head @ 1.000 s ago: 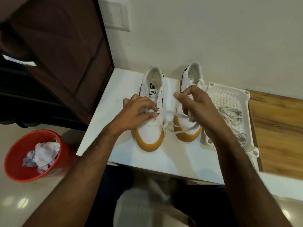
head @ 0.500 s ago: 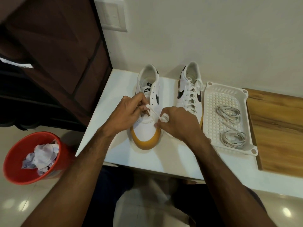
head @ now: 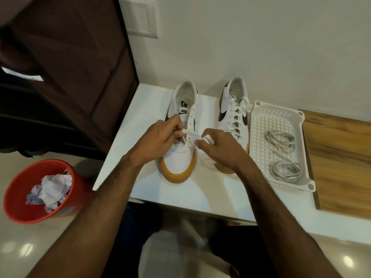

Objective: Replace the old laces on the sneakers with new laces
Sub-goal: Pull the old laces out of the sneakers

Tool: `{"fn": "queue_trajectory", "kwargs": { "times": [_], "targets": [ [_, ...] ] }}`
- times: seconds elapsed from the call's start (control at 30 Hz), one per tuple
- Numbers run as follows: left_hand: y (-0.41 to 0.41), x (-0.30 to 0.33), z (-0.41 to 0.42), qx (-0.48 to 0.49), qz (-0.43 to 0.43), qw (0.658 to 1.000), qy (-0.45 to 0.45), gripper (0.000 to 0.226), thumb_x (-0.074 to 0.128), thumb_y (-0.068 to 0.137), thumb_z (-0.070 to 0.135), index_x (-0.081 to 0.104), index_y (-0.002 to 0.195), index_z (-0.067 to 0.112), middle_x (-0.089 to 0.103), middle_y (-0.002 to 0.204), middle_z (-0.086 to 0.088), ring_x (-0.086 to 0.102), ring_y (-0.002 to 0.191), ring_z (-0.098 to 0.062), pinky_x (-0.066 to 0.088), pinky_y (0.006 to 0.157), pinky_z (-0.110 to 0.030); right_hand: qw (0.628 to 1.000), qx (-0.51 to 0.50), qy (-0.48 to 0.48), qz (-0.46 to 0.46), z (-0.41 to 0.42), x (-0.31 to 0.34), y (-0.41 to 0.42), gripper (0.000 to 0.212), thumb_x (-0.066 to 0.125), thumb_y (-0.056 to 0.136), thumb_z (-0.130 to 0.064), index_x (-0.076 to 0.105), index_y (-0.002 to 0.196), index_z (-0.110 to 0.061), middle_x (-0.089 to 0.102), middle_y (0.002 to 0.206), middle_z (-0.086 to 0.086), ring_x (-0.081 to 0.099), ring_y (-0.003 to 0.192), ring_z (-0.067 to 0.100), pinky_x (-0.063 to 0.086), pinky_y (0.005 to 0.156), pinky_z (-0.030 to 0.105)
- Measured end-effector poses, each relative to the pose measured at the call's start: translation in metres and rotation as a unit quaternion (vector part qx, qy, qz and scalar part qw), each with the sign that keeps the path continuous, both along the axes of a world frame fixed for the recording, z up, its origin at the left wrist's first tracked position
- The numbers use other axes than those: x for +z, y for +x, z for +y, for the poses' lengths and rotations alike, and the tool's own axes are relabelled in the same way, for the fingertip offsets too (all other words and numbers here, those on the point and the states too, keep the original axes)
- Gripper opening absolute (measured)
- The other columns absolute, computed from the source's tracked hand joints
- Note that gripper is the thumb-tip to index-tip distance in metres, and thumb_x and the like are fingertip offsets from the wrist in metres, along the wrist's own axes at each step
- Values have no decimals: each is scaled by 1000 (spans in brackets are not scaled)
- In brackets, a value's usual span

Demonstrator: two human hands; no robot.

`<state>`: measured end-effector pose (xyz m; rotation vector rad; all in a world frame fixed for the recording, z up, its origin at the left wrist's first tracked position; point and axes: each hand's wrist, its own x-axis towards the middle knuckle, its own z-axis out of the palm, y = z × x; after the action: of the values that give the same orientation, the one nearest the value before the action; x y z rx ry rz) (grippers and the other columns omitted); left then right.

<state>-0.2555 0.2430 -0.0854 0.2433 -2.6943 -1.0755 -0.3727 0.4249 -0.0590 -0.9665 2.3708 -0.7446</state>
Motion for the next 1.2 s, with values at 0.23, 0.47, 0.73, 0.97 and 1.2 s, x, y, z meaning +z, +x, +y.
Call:
{"fn": "queue_trajectory", "kwargs": {
  "times": [0.23, 0.47, 0.73, 0.97, 1.2],
  "targets": [
    [3, 7, 3, 63, 19, 978, 198, 6, 40, 108, 14, 43, 104, 12, 73, 98, -9, 76, 84, -16, 60, 83, -33, 999, 39, -18, -19, -6, -7, 6, 15, 68, 93, -38, 62, 88, -25, 66, 82, -5, 61, 77, 14, 48, 68, 35],
    [0, 8, 4, 73, 71, 968, 230, 8, 45, 106, 10, 51, 101, 11, 73, 90, 1, 73, 87, -20, 59, 85, -32, 996, 25, -72, 48, -15, -19, 14, 25, 71, 91, -39, 54, 106, -30, 68, 86, -6, 64, 72, 16, 51, 61, 32],
    [2, 8, 2, 77, 71, 980, 170, 6, 53, 104, 14, 55, 104, 9, 65, 98, -5, 68, 91, -21, 57, 87, -44, 992, 30, -80, 89, -28, -15, 13, 15, 71, 90, -44, 70, 93, -29, 63, 71, -10, 61, 70, 14, 42, 57, 29],
    [6, 16, 1, 10, -97, 986, 132, 72, 83, 82, 33, 38, 137, 35, 62, 118, 9, 67, 105, -10, 54, 91, -23, 996, 44, -79, 12, -39, -15, 4, 12, 68, 80, -23, 73, 90, -19, 72, 80, -1, 66, 77, 21, 56, 69, 42],
    [5, 13, -2, -12, -143, 975, 171, 81, 74, 90, 23, 25, 151, 39, 64, 133, -1, 67, 113, -21, 53, 103, -44, 990, 22, -140, -12, -50, -13, -3, 17, 57, 74, -23, 71, 83, -24, 73, 80, -5, 67, 76, 17, 57, 72, 40]
  ]
}}
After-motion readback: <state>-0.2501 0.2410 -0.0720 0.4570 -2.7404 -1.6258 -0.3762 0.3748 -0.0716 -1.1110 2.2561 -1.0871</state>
